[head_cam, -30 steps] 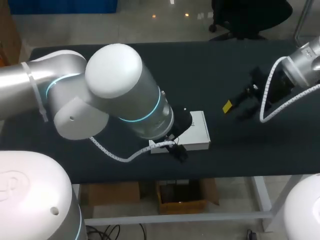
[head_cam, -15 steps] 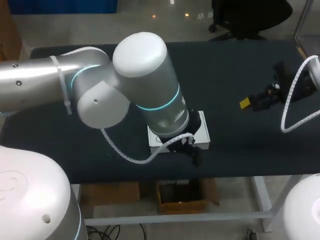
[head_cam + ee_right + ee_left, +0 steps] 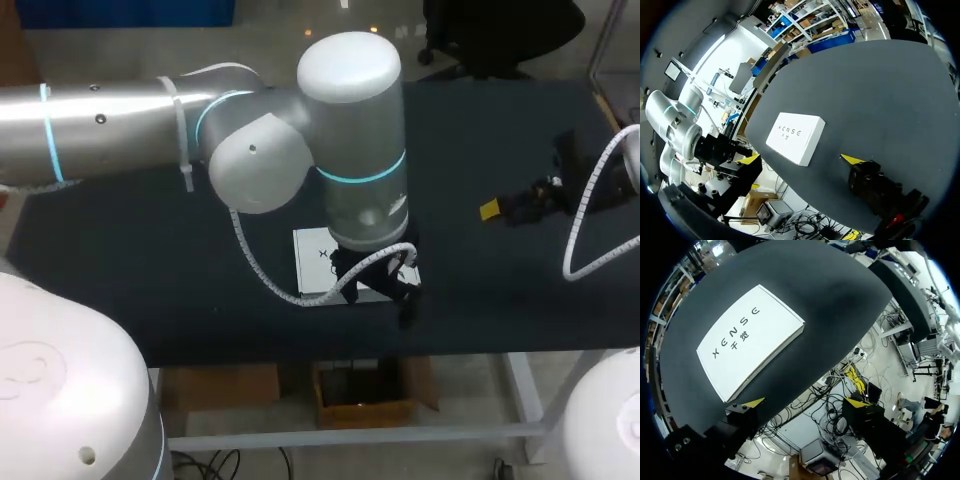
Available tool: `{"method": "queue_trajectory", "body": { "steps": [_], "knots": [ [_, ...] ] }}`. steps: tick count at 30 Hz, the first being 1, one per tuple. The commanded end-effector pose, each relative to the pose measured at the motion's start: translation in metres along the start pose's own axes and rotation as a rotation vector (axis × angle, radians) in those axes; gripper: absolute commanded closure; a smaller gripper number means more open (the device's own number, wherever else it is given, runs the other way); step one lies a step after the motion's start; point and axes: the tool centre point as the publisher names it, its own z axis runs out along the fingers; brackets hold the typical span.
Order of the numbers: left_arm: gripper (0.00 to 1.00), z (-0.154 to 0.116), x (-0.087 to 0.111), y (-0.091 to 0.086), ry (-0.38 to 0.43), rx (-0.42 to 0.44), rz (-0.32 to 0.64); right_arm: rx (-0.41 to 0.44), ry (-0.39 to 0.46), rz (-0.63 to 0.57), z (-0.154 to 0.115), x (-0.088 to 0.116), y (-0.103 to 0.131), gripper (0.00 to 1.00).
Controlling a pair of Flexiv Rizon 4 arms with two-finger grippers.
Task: Assemble the packaging by folding the flat box into shape, placing the metal phone stand inside, and closing the box properly
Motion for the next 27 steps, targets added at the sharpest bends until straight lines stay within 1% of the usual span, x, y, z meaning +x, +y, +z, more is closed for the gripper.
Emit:
{"method": "queue_trajectory", "body": {
  "steps": [1,2,3,5,6,8,9,11,13,15,20,23,27],
  "knots": [
    [0.0,0.022,0.015,-0.011,-0.019,-0.138,-0.098,-0.075,0.0,-0.033,-0.002,-0.018,-0.007,0.0],
    [0.0,0.026,0.016,-0.011,-0.019,-0.134,-0.123,-0.091,-0.006,-0.056,-0.004,-0.022,-0.006,0.0],
    [0.0,0.029,0.016,-0.011,-0.009,-0.129,-0.173,-0.112,-0.014,-0.078,-0.005,-0.023,-0.004,0.0],
    [0.0,0.035,0.017,-0.01,0.004,-0.117,-0.209,-0.131,-0.008,-0.133,-0.007,-0.029,0.001,0.0],
    [0.0,0.038,0.017,-0.011,-0.007,-0.11,-0.255,-0.147,-0.018,-0.158,-0.008,-0.031,0.004,0.0],
    [0.0,0.041,0.02,-0.011,-0.006,-0.097,-0.26,-0.17,-0.01,-0.199,-0.009,-0.036,0.01,0.0],
    [0.0,0.042,0.022,-0.011,-0.015,-0.092,-0.29,-0.182,-0.005,-0.225,-0.009,-0.038,0.014,0.0],
    [0.0,0.044,0.024,-0.01,-0.026,-0.078,-0.311,-0.197,0.003,-0.281,-0.01,-0.04,0.019,0.0],
    [0.0,0.045,0.024,-0.009,-0.06,-0.067,-0.366,-0.215,0.018,-0.337,-0.01,-0.042,0.024,0.0],
    [0.0,0.047,0.024,-0.008,-0.049,-0.053,-0.376,-0.227,0.029,-0.374,-0.01,-0.044,0.029,0.0],
    [0.0,0.049,0.022,-0.006,-0.082,-0.023,-0.443,-0.243,0.028,-0.47,-0.009,-0.044,0.041,0.0],
    [0.0,0.051,0.016,-0.005,-0.095,-0.005,-0.464,-0.229,0.029,-0.515,-0.008,-0.046,0.046,0.0],
    [0.0,0.052,0.005,-0.003,-0.109,0.021,-0.496,-0.236,0.047,-0.547,-0.008,-0.048,0.052,0.0]
  ]
}}
